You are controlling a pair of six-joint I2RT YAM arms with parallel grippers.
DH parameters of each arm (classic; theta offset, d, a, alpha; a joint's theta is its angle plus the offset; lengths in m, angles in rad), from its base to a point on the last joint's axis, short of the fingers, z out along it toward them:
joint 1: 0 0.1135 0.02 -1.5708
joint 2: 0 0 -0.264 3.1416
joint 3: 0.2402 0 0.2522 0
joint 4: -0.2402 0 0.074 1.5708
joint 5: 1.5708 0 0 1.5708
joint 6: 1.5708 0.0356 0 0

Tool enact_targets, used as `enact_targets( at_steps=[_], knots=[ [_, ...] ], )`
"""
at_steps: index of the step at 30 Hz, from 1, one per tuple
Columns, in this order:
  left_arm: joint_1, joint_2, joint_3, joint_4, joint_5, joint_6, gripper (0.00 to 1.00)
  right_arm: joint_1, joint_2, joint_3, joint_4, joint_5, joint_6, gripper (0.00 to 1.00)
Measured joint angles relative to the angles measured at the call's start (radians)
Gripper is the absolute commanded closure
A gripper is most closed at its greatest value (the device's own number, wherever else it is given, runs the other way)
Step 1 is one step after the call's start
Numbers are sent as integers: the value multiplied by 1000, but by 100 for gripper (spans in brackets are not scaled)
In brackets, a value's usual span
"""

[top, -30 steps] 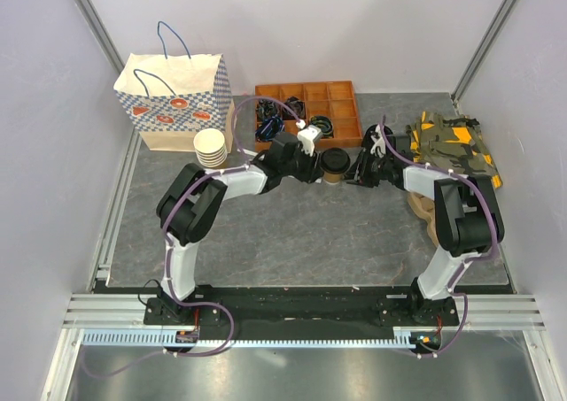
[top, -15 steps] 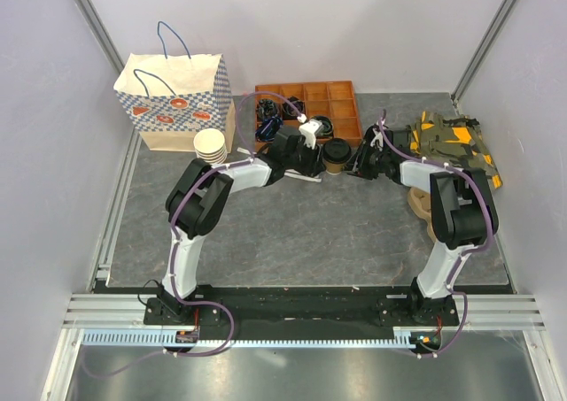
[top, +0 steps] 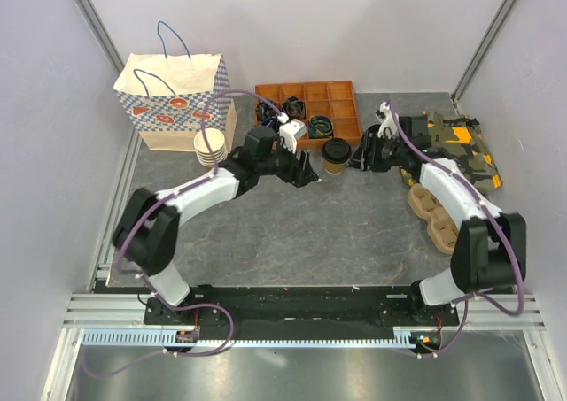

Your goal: Pack the takeout coffee

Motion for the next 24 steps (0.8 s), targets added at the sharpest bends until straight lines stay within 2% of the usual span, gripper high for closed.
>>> enact_targets(
  at_steps=[3,5,7,8,12,19,24],
  knots=[
    [0,-173,-26,-77,40,35,19,0,-98,69,-118,-20,-87,20],
    [0,-269,-37,-147,51,69,16,0,-136,110,-187,-25,-138,17],
    [0,-365,-40,-250,69,116,15,0,-169,143,-262,-24,-194,4],
    [1,-405,-38,-299,76,145,13,0,-184,155,-304,-23,-225,2],
    [38,-539,-36,-518,126,262,12,0,-239,177,-472,5,-337,2],
    [264,-783,-73,-819,177,415,10,1,-325,179,-725,191,-523,7],
    [324,-858,-90,-974,230,481,11,-13,-362,179,-853,342,-668,20]
  ],
)
